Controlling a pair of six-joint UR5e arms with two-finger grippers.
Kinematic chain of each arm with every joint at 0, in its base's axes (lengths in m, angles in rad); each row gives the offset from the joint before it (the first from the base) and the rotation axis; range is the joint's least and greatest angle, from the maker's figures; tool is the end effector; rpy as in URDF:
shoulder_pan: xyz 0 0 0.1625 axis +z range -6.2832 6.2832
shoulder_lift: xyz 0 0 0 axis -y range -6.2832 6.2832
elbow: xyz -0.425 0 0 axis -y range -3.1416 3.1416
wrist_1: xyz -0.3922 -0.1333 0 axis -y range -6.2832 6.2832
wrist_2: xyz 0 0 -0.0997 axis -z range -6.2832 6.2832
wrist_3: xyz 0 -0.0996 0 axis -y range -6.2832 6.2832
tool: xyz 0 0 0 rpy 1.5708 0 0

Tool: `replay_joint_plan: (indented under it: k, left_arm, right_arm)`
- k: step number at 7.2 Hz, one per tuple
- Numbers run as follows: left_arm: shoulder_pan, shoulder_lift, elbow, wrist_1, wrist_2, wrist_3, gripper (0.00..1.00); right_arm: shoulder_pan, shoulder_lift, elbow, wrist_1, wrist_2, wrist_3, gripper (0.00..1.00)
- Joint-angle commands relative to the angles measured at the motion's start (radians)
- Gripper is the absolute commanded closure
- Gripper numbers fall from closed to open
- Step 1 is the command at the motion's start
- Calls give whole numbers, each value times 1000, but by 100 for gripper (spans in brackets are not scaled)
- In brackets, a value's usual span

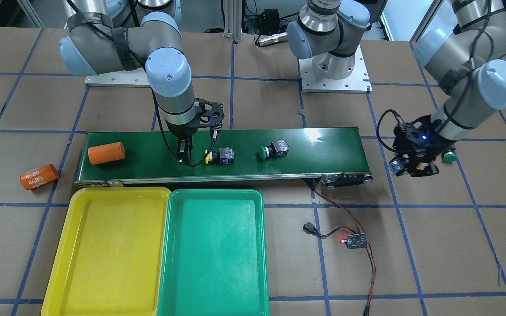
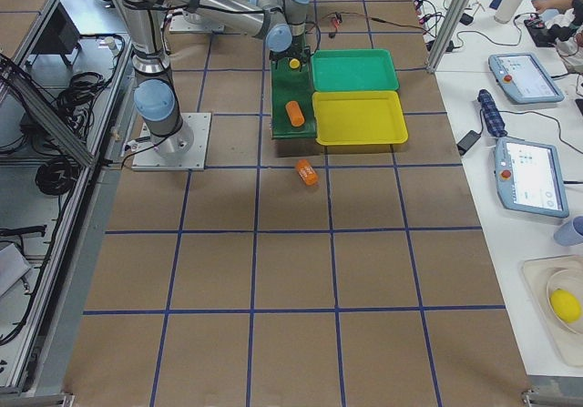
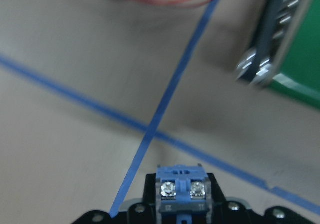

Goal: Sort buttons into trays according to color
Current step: 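Place switch on belt with left gripper while right gripper holds yellow switch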

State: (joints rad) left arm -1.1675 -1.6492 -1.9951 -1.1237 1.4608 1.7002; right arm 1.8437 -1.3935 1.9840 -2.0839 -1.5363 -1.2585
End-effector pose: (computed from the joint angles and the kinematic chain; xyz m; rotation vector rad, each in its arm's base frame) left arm 0.0522 -0.4898 0.2928 -1.8305 -2.4234 0.1033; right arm 0.2644 -0.4374 0.2555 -2.1286 2.2172 0.0798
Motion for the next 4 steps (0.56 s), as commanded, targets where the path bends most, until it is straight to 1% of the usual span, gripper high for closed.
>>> replay_joint_plan:
  k: [1, 2, 3, 4]
  left_arm:
    - [-121, 87, -137, 16, -4, 41, 98]
    - [-138, 104, -180, 33, -11, 23, 98]
    - [-173, 114, -185, 35, -11, 33, 97]
    - [-211, 102, -186, 45, -11, 20, 90]
  right_arm:
    - [-5, 7, 2, -13, 1, 1, 2]
    - [-1, 7, 4, -13, -7, -2, 2]
    - [-1, 11, 7, -31, -4, -2, 2]
    - [0, 31, 7, -39, -7, 1, 2]
